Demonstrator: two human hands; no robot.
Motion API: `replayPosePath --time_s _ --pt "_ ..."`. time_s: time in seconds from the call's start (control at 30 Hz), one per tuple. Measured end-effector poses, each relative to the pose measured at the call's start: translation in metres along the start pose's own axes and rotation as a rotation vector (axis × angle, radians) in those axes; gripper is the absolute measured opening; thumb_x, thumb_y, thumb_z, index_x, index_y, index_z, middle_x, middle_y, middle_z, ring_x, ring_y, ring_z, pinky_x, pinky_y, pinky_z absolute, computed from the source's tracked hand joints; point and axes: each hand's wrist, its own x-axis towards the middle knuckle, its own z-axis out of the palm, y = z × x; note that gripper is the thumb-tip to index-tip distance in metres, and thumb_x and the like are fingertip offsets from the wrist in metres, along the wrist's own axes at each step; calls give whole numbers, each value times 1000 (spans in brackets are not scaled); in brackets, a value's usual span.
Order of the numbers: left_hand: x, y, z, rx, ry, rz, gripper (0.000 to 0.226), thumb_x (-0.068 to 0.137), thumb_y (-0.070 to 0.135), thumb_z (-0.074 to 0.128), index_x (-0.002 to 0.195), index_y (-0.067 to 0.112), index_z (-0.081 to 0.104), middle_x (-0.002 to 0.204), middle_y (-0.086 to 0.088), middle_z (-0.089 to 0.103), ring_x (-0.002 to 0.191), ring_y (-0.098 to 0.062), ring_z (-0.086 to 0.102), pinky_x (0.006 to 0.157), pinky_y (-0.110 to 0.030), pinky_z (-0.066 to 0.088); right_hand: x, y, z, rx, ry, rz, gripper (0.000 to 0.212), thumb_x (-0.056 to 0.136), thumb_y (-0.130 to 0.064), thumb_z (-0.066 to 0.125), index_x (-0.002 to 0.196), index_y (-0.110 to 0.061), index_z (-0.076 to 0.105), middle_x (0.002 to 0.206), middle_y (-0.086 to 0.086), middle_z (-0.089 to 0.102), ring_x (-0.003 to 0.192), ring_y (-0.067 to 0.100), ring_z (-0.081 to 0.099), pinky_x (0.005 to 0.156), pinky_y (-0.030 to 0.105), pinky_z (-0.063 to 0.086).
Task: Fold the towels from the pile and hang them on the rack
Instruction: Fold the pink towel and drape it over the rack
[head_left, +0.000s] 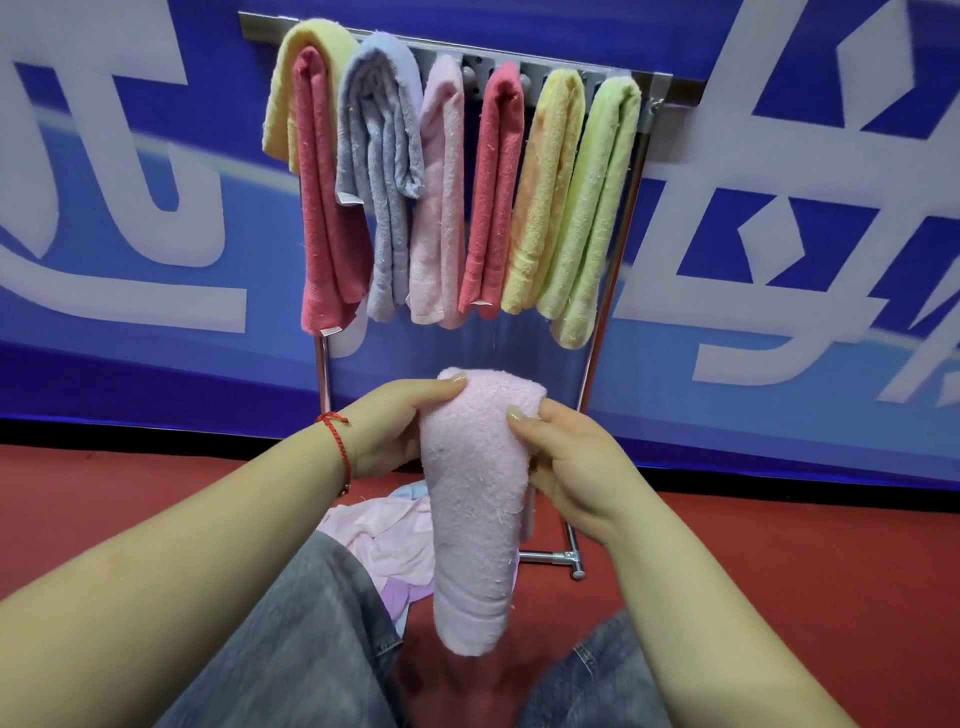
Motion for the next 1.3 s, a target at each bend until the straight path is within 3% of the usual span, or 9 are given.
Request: replayPosePath --time_s 0.2,0.3,0.4,0.6,0.73,0.8,0.9,1.03,1.3 --pt "3 12 3 61 9 135 20 93 14 47 102 9 65 97 -7 69 87 -18 65 82 -30 52 -1 2 -4 -277 75 -88 17 85 -3 54 93 -6 68 93 6 68 88 15 62 83 31 49" --pt "3 19 5 67 -16 156 18 92 14 50 96 10 66 86 -3 72 78 -13 67 72 -23 54 -3 15 -13 -390 341 -247 24 79 7 52 74 -13 63 74 2 64 71 13 56 70 20 47" --pt "0 24 6 110 -57 149 16 91 14 52 88 10 66 77 -1 72 70 -11 67 67 -23 53 -6 36 -15 -413 468 -280 28 78 3 65 83 -22 52 83 0 60 63 2 51 59 10 42" --pt "-9 36 7 149 -111 130 18 91 11 50 77 8 61 66 -1 68 60 -10 64 57 -16 52 12 60 -12 -362 145 -25 47 77 -6 64 117 -27 49 113 -3 61 110 14 56 88 23 44" --pt "-11 48 5 145 -108 162 11 83 15 54 81 9 62 67 0 69 61 -9 65 60 -18 52 18 63 -12 -1 -41 152 30 54 -21 67 83 -14 63 77 5 62 84 23 53 83 31 39" --pt "-11 53 2 114 -125 167 21 72 21 57 87 7 63 71 -1 70 64 -10 66 62 -18 53 15 61 -18 32 -114 193 44 42 -29 81 77 -12 61 68 6 56 72 23 52 78 32 40" --pt "-11 59 2 103 -130 168 24 73 21 57 91 7 64 75 -2 71 67 -10 67 63 -18 55 6 63 -26 144 -245 256 78 34 -52 91 100 -16 70 97 9 68 92 22 62 92 36 45" --pt "-7 60 5 77 -77 176 17 91 12 47 89 11 64 69 2 71 61 -6 67 53 -14 51 -4 64 -16 123 -257 299 124 34 -65 86 135 -9 43 134 13 51 114 23 52 91 27 49" --pt "9 51 -14 21 80 196 18 92 6 47 96 13 62 81 -1 70 73 -13 66 68 -23 56 -10 81 10 200 -235 333 94 23 -39 96 105 -5 63 96 8 73 87 18 70 81 33 56"
